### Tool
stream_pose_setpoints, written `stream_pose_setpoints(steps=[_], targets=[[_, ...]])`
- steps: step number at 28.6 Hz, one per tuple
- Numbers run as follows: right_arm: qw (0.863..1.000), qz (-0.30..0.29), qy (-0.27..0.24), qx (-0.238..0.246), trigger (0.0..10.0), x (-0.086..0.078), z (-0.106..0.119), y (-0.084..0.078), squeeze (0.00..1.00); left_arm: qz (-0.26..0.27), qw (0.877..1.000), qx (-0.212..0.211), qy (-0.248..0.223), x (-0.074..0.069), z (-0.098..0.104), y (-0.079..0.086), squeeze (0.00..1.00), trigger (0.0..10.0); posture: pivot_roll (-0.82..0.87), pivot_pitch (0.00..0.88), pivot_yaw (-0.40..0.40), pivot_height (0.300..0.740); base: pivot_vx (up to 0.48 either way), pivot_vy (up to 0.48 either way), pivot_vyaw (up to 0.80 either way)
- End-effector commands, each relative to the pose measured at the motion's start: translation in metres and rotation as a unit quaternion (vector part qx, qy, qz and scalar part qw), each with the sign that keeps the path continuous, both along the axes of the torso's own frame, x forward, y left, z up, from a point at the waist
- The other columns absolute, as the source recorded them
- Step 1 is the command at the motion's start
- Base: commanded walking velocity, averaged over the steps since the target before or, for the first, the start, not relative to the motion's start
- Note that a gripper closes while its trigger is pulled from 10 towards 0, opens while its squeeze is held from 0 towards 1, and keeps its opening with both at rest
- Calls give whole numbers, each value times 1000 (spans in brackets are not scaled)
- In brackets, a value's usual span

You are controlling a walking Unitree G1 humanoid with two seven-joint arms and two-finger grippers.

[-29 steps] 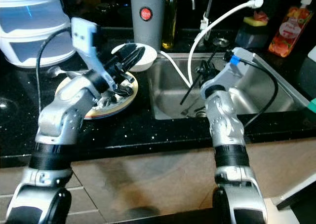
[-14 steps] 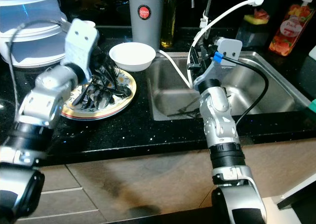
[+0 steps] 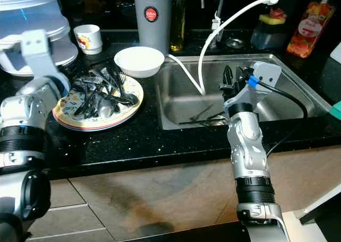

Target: Kitchen organization

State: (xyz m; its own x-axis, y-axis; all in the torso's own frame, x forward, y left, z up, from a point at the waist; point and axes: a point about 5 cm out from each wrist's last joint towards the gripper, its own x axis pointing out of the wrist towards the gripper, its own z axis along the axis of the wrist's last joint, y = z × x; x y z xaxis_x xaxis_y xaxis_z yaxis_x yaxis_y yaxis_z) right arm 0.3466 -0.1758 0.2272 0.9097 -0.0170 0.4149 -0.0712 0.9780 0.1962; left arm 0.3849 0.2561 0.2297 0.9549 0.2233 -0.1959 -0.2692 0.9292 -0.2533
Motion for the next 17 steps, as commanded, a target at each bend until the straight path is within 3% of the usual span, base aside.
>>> stream_pose_setpoints(steps=[1,10,17], targets=[[1000,3,-3,2,10000,0,4,2,0,7,1000,-25,8,2,-4,0,0,10000,40,0,-32,740,0,0,0],[1000,5,-1,1,10000,-1,5,1,0,-16,996,-85,18,7,-9,-9,0,10000,34,0,-34,740,0,0,0],[1000,4,-1,1,10000,-3,6,2,0,-31,996,-86,7,16,-3,-18,0,10000,24,0,-31,740,0,0,0]])
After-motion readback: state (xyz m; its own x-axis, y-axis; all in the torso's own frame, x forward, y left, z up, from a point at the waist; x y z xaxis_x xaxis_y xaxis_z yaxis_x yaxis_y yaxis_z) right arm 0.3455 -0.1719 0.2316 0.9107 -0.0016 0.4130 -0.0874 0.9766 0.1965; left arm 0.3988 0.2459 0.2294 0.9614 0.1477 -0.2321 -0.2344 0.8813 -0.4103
